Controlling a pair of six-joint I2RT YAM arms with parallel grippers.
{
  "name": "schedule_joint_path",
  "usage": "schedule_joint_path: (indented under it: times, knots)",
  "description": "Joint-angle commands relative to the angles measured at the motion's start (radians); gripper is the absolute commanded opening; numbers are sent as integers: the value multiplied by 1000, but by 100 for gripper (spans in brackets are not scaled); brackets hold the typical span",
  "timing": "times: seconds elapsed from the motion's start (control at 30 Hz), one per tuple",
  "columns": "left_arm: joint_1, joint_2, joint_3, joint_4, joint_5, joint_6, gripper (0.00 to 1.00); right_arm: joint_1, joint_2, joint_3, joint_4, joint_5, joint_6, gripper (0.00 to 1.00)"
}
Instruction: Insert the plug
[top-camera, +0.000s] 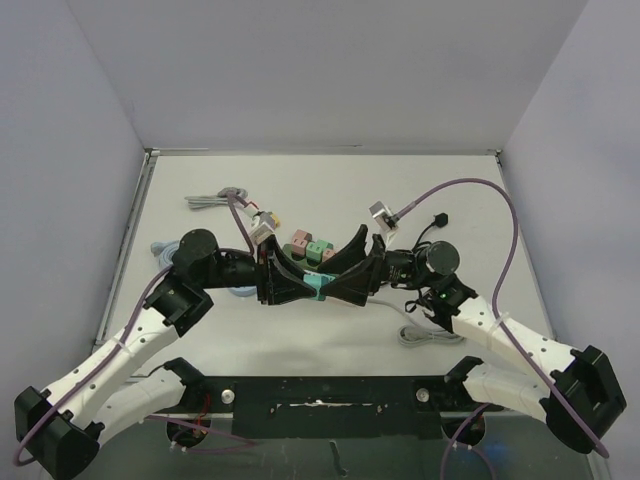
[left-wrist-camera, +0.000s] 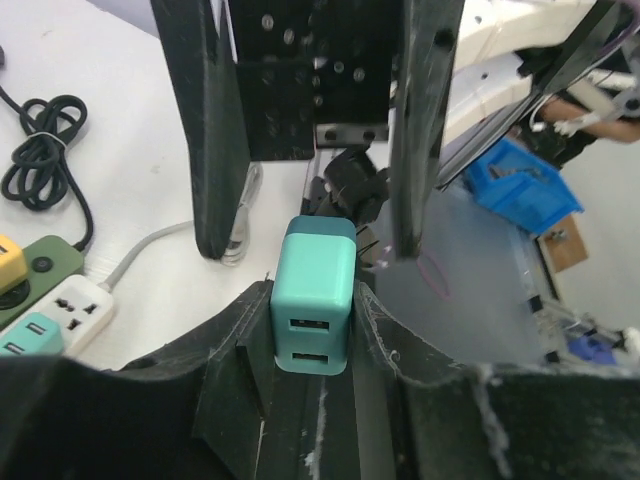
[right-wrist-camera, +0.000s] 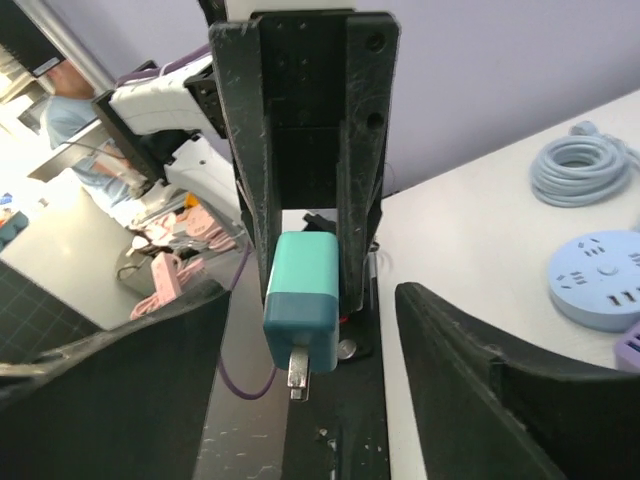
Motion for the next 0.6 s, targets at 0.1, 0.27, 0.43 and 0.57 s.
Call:
schedule_joint_path:
  times: [0.1, 0.27, 0.43, 0.57]
  knots:
    - [11, -37, -51, -47, 25, 399, 2, -89, -204, -77, -226, 182, -112, 81]
    - [25, 41, 78, -411, -95, 725, 3, -158, -341, -126, -440, 262, -167, 81]
    - [36, 196, 227, -819, -240, 1072, 5, -184, -429, -125, -606, 336, -234, 81]
    - [63, 339, 324, -969, -362, 1163, 5, -190, -452, -113, -681, 375, -272, 81]
